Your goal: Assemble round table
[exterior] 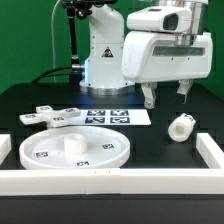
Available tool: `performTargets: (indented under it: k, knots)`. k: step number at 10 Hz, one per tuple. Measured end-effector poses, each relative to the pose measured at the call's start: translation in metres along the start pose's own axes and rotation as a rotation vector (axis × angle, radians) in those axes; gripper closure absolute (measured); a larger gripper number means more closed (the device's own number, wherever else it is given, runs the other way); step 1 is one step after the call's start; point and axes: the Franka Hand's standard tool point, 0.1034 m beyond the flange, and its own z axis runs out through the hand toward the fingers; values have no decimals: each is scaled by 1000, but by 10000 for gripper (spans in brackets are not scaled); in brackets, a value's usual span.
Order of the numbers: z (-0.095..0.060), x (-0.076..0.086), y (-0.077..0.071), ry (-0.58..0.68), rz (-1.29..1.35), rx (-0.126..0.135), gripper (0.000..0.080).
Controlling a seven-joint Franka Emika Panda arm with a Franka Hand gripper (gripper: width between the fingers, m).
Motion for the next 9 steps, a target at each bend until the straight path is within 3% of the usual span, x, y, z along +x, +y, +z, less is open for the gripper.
performTargets:
  k: [4, 8, 9]
  knots:
    - [2, -5, 4, -2, -33, 3, 150]
    - [39, -74, 60, -28, -128, 67, 150]
    - [48, -80, 73, -10, -154, 56, 150]
